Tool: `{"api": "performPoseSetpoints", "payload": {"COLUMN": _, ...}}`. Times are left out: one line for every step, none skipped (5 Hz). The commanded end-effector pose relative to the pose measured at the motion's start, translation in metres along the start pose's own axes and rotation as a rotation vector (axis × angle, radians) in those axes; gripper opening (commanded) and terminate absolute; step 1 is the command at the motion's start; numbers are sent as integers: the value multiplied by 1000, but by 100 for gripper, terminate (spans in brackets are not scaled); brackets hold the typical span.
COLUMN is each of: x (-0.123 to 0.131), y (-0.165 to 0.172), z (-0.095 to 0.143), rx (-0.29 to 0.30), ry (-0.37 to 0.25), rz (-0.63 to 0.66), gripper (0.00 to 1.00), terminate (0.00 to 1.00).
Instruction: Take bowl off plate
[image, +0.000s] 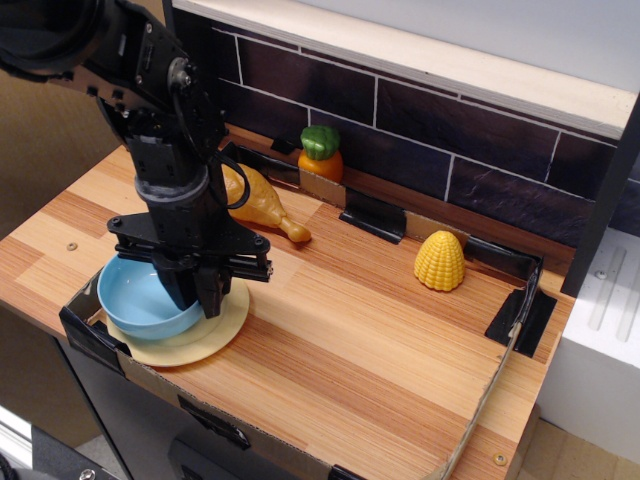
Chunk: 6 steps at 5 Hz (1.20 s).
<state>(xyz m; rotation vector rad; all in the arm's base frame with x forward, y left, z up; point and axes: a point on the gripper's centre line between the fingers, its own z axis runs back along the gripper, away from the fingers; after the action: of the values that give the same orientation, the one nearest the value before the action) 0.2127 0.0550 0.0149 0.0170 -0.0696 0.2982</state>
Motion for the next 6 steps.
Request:
{"api": "performPoseSetpoints", "payload": {"x": 7, "y": -7, "z": 29, "rx": -13, "ry": -105, "rz": 29, "gripper": 0, "terminate": 0}}
{"api": "performPoseSetpoints", "payload": {"x": 5, "y": -29, "z": 39, "rx": -39, "ry": -105, "rz": 21, "gripper": 0, "terminate": 0}}
{"api": "performPoseSetpoints", "payload": {"x": 4, "y": -56, "z": 39, "rx": -54, "ry": -74, "rz": 20, "gripper": 0, "terminate": 0}}
{"api": "performPoseSetpoints", "payload": {"x": 2, "y": -89, "z": 27, "rx": -50, "ry": -53, "rz": 21, "gripper": 0, "terminate": 0}}
{"api": "performPoseSetpoints", "payload": {"x": -2, "y": -116, "z": 14, "rx": -44, "ry": -42, "rz": -2, "gripper": 0, "terminate": 0}}
{"api": "performPoseSetpoints", "payload": {"x": -6, "y": -138, "z": 6, "rx": -47, "ry": -43, "rz": -5, "gripper": 0, "terminate": 0}}
